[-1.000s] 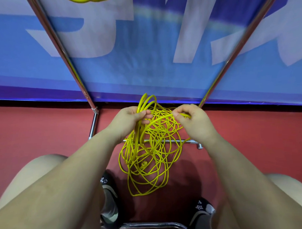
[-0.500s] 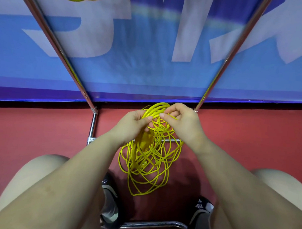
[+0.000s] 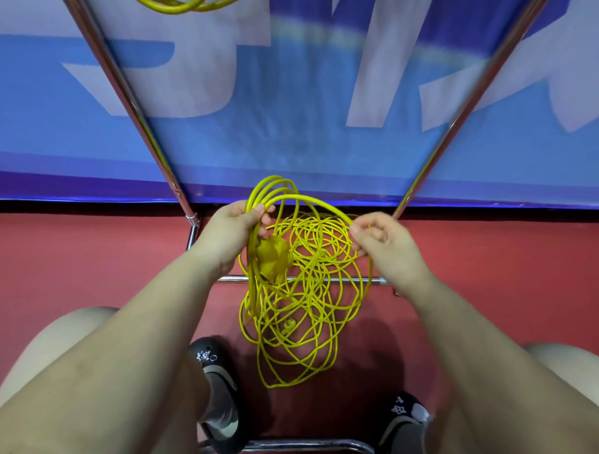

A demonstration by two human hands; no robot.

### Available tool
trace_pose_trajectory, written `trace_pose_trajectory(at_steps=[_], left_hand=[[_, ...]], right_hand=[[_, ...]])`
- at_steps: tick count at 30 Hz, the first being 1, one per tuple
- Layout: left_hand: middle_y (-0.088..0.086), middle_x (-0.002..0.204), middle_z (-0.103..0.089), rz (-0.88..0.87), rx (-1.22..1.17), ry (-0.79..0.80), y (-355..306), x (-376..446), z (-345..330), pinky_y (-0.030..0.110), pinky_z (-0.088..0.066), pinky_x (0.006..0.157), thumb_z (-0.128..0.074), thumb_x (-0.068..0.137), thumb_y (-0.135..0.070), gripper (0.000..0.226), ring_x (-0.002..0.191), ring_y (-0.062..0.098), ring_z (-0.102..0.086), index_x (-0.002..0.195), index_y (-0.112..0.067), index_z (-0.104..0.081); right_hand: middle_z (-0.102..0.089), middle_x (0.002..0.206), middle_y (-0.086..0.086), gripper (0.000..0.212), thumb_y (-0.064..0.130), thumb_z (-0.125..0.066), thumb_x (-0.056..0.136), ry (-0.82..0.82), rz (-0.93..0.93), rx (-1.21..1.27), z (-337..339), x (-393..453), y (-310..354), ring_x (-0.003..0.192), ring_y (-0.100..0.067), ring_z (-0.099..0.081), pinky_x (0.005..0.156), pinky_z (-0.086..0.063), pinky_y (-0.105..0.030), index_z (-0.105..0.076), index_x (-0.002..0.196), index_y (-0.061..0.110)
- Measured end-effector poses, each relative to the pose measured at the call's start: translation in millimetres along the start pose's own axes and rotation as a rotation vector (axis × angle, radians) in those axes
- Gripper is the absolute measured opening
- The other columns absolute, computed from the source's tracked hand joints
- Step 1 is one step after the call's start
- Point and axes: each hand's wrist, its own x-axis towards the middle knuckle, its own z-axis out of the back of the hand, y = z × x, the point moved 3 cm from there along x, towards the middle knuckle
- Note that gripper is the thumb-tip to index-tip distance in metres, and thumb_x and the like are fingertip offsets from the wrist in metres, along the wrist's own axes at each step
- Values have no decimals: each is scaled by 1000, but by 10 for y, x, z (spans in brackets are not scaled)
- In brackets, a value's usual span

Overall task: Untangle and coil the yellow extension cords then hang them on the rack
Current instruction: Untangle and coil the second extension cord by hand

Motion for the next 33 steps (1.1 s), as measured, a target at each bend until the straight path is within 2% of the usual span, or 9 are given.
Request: trace_pose_trajectory(at_steps=[5, 11, 16, 18, 20, 23, 26, 31, 33], left_hand=[[-8, 56, -64, 49, 44, 19, 47, -22, 21, 17, -49, 50, -42, 99, -10, 23, 46, 1, -53, 87, -10, -61], [-3, 66, -71, 101, 20, 65, 79, 17, 46, 21, -55, 60, -41, 99, -13, 23, 56, 6, -64, 90, -10, -62], [-5, 71, -72, 92, 106, 153, 145, 12, -101, 34, -47, 72, -42, 99, -14, 21, 68, 11, -65, 90, -11, -61], [-5, 69, -71, 77, 158, 187, 171, -10, -179, 33, -45, 72, -43, 99, -14, 22, 72, 17, -61, 89, -13, -63], [-5, 69, -71, 76, 188, 224, 182, -34, -256, 29, -49, 68, -44, 99, -14, 23, 68, 11, -64, 88, -13, -64], [-5, 78, -73, 72, 214, 261, 197, -30, -327, 31, -49, 71, -44, 98, -15, 21, 70, 4, -67, 98, -7, -64], [-6, 77, -72, 81, 217, 270, 203, -40, -360, 24, -53, 63, -42, 99, -14, 23, 68, 3, -65, 107, -4, -62], [-9, 69, -70, 87, 302, 294, 171, -102, -415, 20, -44, 53, -44, 99, -17, 22, 61, 3, -59, 85, -15, -61], [-4, 72, -67, 86, 347, 314, 194, -103, -408, 29, -44, 60, -46, 98, -18, 22, 65, 18, -57, 82, -14, -61]], right_hand=[[-55, 66, -3, 15, 3, -59, 88, -72, 74, 111, 112, 19, 211, 51, 6, -50, 57, -40, -7, -58, 80, 15], [-55, 69, 1, 20, 4, -64, 84, 77, 114, -84, 79, 66, 249, 62, -6, -45, 61, -39, -15, -62, 75, 22], [-58, 61, 16, 24, 10, -68, 82, 92, 169, -177, -78, 58, 223, 58, 4, -48, 62, -37, -12, -61, 70, 29], [-56, 54, 24, 23, 12, -69, 81, 82, 173, -194, -111, 65, 235, 55, 7, -49, 58, -33, -9, -60, 70, 29], [-53, 51, 29, 22, 13, -70, 80, 56, 169, -205, -140, 74, 240, 54, 9, -49, 56, -31, -9, -60, 69, 30], [-56, 53, 25, 22, 16, -71, 80, -2, 154, -194, -148, 102, 244, 56, 6, -51, 61, -34, -14, -61, 67, 30], [-59, 63, 13, 19, 18, -74, 77, -15, 145, -241, -160, 115, 232, 63, -1, -52, 69, -42, -24, -62, 66, 28], [-59, 78, 6, 12, 26, -76, 74, -43, 177, -403, -209, 41, 209, 72, -7, -54, 74, -48, -34, -64, 72, 24], [-56, 71, 9, 18, 28, -78, 71, -90, 179, -401, -186, 35, 203, 66, -3, -50, 71, -50, -35, -60, 71, 25]])
